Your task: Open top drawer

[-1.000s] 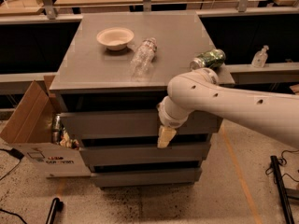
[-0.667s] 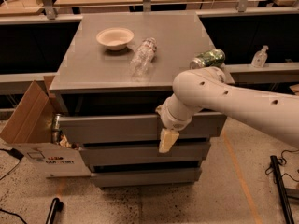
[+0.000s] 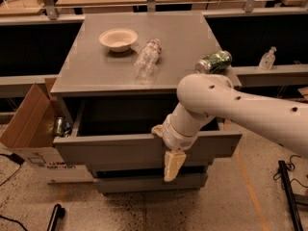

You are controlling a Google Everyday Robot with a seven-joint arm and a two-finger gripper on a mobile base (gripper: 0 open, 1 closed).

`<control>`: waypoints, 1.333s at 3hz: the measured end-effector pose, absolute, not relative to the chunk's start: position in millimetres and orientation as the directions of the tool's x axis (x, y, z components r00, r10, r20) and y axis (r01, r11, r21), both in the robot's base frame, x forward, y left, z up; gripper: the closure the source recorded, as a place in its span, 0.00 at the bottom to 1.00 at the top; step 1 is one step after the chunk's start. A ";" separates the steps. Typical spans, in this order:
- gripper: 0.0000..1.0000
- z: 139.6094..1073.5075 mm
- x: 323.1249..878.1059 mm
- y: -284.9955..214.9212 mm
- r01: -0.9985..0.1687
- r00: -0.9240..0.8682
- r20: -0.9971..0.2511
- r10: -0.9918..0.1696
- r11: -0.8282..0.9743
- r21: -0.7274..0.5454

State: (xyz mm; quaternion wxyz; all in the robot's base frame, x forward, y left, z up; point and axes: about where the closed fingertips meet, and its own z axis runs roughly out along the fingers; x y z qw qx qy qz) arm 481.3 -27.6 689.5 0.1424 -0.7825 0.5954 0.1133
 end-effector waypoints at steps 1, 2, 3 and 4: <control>0.22 704.6 450.9 -25.5 -0.946 0.316 -0.354 -0.880 -0.323 -0.043; 0.04 732.9 437.8 -30.6 -0.937 0.344 -0.345 -0.873 -0.343 -0.068; 0.00 751.6 449.3 -41.5 -0.960 0.278 -0.344 -0.897 -0.249 -0.127; 0.01 758.7 498.1 -46.5 -0.986 0.137 -0.343 -0.929 -0.093 -0.141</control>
Offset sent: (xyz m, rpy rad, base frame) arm -0.0574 -0.0100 0.0791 -0.0072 -0.0169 0.1175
